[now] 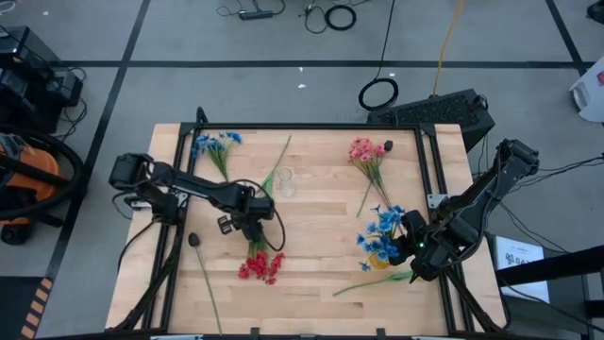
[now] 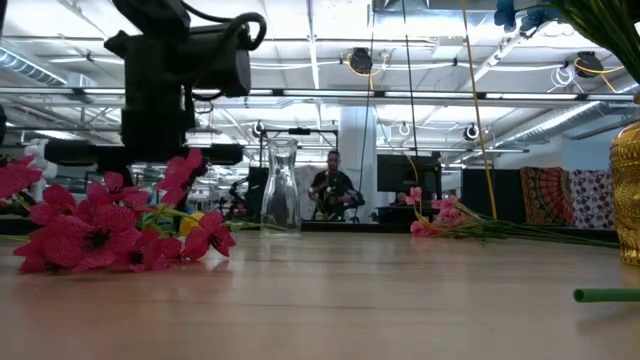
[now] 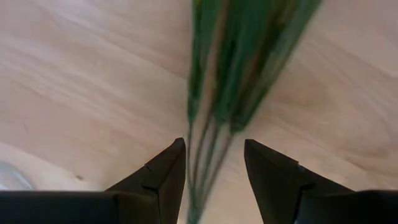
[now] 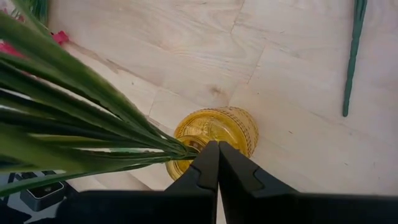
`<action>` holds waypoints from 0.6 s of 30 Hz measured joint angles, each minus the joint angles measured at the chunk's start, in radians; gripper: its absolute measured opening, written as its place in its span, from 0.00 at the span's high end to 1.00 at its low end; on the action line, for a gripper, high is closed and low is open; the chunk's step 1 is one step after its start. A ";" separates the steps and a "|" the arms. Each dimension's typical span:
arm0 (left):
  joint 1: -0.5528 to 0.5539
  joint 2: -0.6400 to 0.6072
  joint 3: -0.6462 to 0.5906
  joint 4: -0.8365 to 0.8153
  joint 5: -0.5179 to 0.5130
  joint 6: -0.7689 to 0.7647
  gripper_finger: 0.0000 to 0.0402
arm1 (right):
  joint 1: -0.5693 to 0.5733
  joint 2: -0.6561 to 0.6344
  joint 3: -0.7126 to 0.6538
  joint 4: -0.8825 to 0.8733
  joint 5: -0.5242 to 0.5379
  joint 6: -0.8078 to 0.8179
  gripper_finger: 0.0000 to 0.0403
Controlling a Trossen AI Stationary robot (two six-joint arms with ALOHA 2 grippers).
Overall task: Sort flowers into vase by color
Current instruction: Put the red flowers into the transparent vase
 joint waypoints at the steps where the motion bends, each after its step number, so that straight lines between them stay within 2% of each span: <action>1: 0.000 0.007 0.000 0.008 0.000 0.000 0.57 | 0.000 0.000 0.000 0.000 0.000 0.000 1.00; 8: -0.003 0.036 0.001 0.013 0.000 -0.003 0.61 | 0.000 0.000 0.000 0.001 0.000 -0.004 1.00; 11: -0.010 0.037 0.001 0.010 0.000 -0.003 0.71 | 0.000 0.000 0.000 0.002 -0.008 -0.010 1.00; 15: -0.022 0.037 0.000 0.008 -0.001 -0.007 0.92 | 0.001 0.000 0.000 0.003 -0.092 -0.030 1.00; 18: -0.031 0.037 0.000 0.013 0.003 -0.040 0.97 | 0.002 -0.001 0.000 0.000 -0.130 -0.044 1.00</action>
